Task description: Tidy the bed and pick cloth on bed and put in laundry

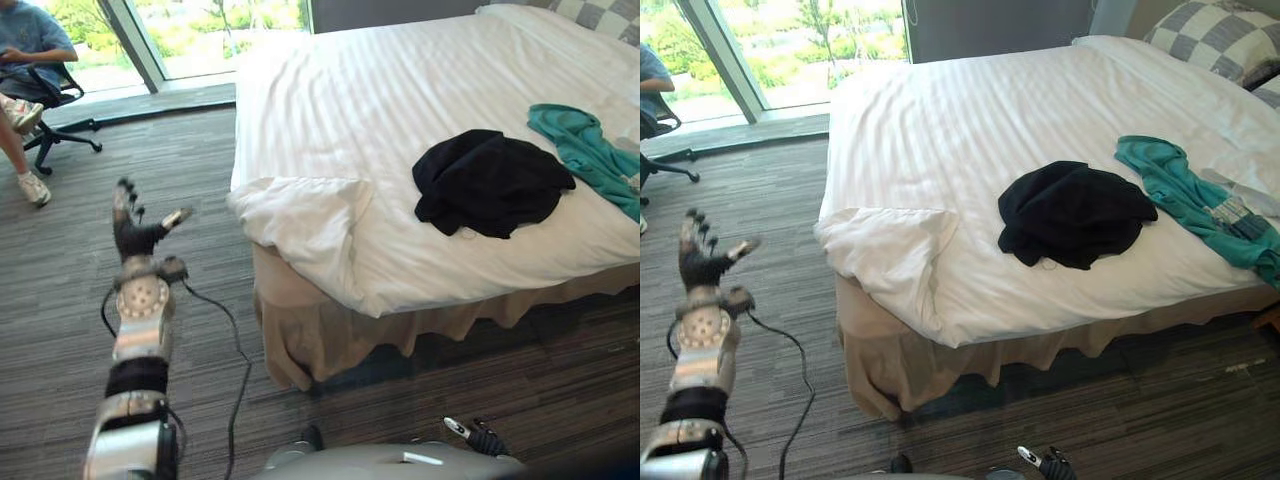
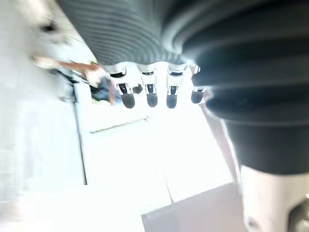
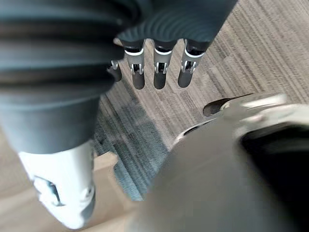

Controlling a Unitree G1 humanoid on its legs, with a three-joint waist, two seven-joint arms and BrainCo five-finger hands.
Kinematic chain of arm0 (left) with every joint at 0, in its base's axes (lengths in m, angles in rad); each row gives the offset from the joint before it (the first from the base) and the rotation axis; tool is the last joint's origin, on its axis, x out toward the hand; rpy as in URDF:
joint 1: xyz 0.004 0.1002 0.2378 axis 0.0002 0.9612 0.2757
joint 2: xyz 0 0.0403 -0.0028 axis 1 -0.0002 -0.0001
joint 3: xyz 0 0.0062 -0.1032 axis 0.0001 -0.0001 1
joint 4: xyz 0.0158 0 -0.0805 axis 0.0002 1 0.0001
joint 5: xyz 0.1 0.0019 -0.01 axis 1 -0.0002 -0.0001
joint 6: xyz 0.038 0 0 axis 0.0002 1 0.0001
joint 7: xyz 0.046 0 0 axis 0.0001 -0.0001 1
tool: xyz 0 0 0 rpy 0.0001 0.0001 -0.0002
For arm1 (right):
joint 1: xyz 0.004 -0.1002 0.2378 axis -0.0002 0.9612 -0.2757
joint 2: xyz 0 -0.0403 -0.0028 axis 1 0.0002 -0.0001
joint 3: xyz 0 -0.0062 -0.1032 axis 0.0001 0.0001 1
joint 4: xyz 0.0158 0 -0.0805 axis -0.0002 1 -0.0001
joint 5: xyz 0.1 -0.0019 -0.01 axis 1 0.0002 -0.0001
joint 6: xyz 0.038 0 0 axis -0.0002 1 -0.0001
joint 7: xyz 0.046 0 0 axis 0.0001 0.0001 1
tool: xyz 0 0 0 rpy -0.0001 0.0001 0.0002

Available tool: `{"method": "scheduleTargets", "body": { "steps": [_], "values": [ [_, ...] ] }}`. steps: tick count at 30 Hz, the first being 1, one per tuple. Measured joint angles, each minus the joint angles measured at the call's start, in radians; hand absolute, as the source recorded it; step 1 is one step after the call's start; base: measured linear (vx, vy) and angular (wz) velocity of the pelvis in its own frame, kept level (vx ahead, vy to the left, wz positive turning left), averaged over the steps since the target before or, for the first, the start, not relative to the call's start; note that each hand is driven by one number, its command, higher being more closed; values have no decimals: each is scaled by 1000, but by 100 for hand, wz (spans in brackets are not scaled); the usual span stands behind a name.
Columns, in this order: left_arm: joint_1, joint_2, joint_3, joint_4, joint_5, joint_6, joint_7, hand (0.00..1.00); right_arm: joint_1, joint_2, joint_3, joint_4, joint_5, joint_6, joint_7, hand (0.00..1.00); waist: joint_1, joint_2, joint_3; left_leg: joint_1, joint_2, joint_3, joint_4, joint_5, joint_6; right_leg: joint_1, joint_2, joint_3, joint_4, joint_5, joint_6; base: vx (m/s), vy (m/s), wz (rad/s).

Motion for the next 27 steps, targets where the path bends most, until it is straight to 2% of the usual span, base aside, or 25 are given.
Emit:
{"method": "scheduleTargets", "body": {
  "steps": [5, 8, 14, 15, 16, 17, 18, 19, 22, 24, 25, 27],
  "values": [
    [-157, 68, -165, 2, 107, 111, -50, 0, 50, 10, -54, -11, 0, 12, 2, 0, -33, 9, 0, -12, -1, 25, 0, 3, -2, -26, 3, 26, 1, -1, 0, -42, 5, -13],
    [-265, 79, -254, 62, 149, 160, -78, 0, 69, 10, -72, -8, -8, 23, 5, 0, -53, 8, 1, -14, 0, 43, 1, 10, 5, -30, 4, 33, 0, 0, 0, 35, -14, -10],
    [-395, 95, -342, 224, 258, 275, -89, 0, 70, 8, -72, -26, -11, 29, 20, 0, -93, 17, 7, -30, 2, 106, 6, 10, 4, -88, 6, 99, 19, 1, -3, 48, -2, -28],
    [-412, 95, -352, 259, 294, 314, -90, 0, 62, 1, -72, -34, -11, 30, 23, 0, -110, 27, 20, -42, 5, 119, 7, 13, 3, -110, 9, 113, 27, 8, -13, 27, -3, -27],
    [-414, 95, -352, 264, 296, 321, -91, 0, 60, 0, -72, -35, -11, 31, 24, 0, -114, 28, 22, -45, 6, 122, 7, 14, 3, -115, 9, 114, 29, 9, -14, 4, -6, -24],
    [-426, 94, -352, 286, 302, 351, -104, 0, 53, -3, -71, -37, -10, 35, 26, 0, -123, 33, 33, -53, 9, 134, 7, 15, 3, -136, 13, 129, 41, 10, -15, -34, -5, -23],
    [-444, 94, -352, 302, 317, 400, -123, 0, 45, -4, -71, -58, -9, 37, 30, 0, -134, 40, 61, -74, 17, 136, 7, 20, 6, -165, 22, 157, 51, 22, -19, -51, -7, -22],
    [-446, 94, -352, 302, 323, 405, -126, 0, 44, -4, -70, -64, -9, 37, 31, 0, -137, 41, 64, -79, 18, 136, 7, 22, 6, -171, 23, 160, 51, 25, -21, -52, -5, -12],
    [-479, 82, -369, 306, 418, 465, -163, 0, 39, -4, -68, -122, -9, 39, 49, 0, -151, 37, 132, -126, 21, 137, 8, 46, 14, -223, 28, 172, 57, 38, -22, -83, -14, -2],
    [-480, 81, -387, 315, 420, 500, -216, 0, 35, -7, -67, -144, -5, 40, 49, 0, -160, 38, 163, -145, 27, 140, 8, 56, 14, -247, 36, 190, 60, 53, -26, -84, -8, -9],
    [-480, 79, -394, 327, 421, 512, -245, 100, 31, -8, -65, -150, -4, 40, 50, 0, -163, 37, 173, -156, 30, 145, 8, 61, 17, -261, 36, 197, 63, 58, -27, -87, 2, -15],
    [-477, 76, -394, 329, 421, 529, -290, 100, 22, -9, -56, -155, 0, 39, 52, 0, -165, 34, 191, -155, 32, 159, 8, 62, 17, -270, 37, 212, 69, 58, -27, -66, 4, -14]
  ]
}}
